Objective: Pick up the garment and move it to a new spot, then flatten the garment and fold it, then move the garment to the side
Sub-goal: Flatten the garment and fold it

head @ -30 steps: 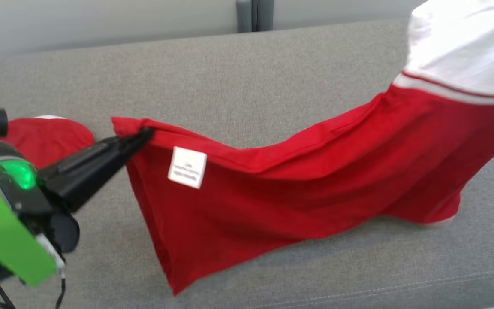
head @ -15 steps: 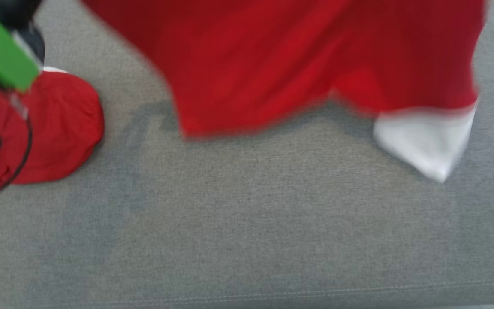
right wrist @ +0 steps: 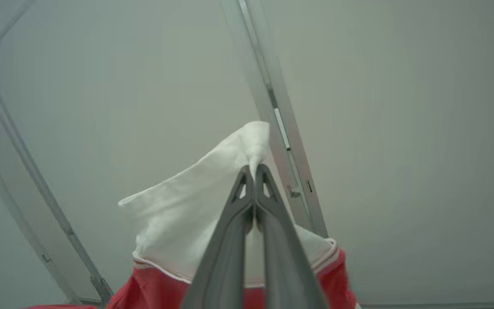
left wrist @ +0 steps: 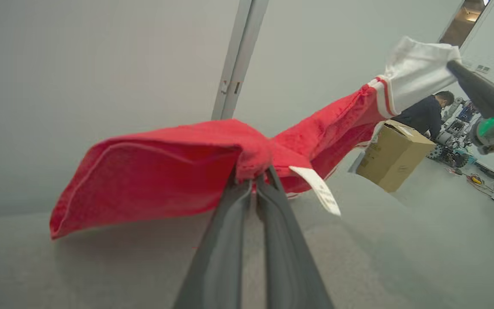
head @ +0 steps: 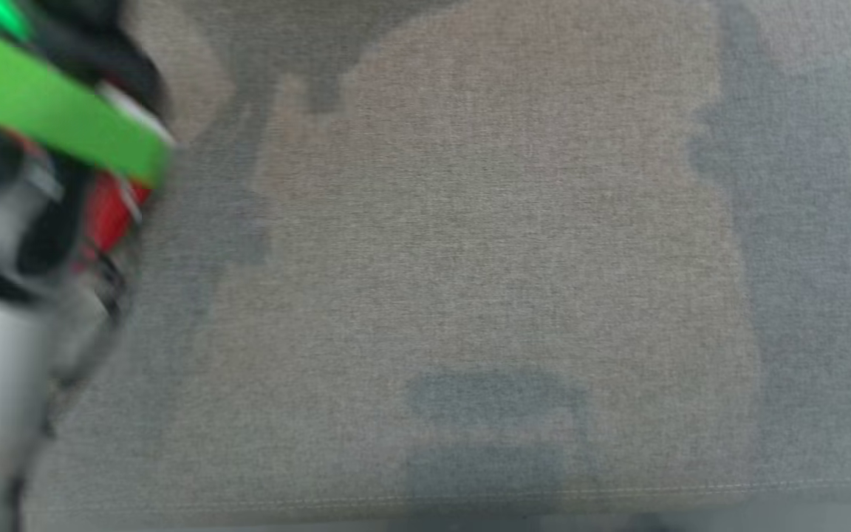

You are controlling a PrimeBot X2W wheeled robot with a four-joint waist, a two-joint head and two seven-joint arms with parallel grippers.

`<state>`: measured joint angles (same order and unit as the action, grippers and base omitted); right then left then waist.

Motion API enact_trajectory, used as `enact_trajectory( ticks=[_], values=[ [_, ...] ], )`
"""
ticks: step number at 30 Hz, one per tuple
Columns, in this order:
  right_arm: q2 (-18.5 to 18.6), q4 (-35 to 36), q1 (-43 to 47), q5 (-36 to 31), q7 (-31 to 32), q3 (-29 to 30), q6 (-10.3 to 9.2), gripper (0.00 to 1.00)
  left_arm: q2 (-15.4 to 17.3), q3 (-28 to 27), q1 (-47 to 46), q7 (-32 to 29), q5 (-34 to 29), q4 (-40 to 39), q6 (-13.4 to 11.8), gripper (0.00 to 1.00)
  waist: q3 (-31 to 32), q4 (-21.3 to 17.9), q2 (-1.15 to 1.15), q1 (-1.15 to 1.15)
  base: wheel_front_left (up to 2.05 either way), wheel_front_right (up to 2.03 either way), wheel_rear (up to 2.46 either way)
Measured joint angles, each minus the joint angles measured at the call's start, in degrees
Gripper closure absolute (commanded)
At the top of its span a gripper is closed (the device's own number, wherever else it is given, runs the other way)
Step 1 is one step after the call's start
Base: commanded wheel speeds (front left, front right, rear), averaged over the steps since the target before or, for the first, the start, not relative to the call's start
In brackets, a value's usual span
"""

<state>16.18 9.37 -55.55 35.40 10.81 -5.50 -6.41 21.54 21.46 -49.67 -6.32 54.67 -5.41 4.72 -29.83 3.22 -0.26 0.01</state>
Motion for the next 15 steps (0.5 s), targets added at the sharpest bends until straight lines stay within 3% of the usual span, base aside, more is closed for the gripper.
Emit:
enact_trajectory(
  ticks=[4,7,11,15],
  values=[
    [0.1,-2.5,20.5,0.5,-2.4,2.0,-0.02,1.0,-2.1,4.7,17.0,5.2,0.0,7.2,1.5,1.0,-0.6,-1.7,0.0,0.0,0.0,0.0,0.0],
    [-1.4,-3.7,31.5,2.4,-3.8,1.9,0.4,1.0,-1.4,6.2,24.4,8.5,-0.7,11.7,1.8,1.0,0.4,-2.6,0.0,-0.01,0.0,0.0,0.0],
    [-3.4,-5.4,40.3,4.6,-5.7,1.0,2.46,1.0,-1.7,6.2,29.5,12.6,-0.2,14.8,1.9,1.0,3.0,-3.4,0.0,-0.01,0.0,0.0,0.0],
    [-1.7,-6.1,43.8,5.0,-6.5,1.0,4.71,1.0,-2.7,6.5,31.6,15.6,0.8,16.3,2.1,1.0,5.8,-4.1,0.0,-0.02,0.0,0.0,0.0]
  ],
)
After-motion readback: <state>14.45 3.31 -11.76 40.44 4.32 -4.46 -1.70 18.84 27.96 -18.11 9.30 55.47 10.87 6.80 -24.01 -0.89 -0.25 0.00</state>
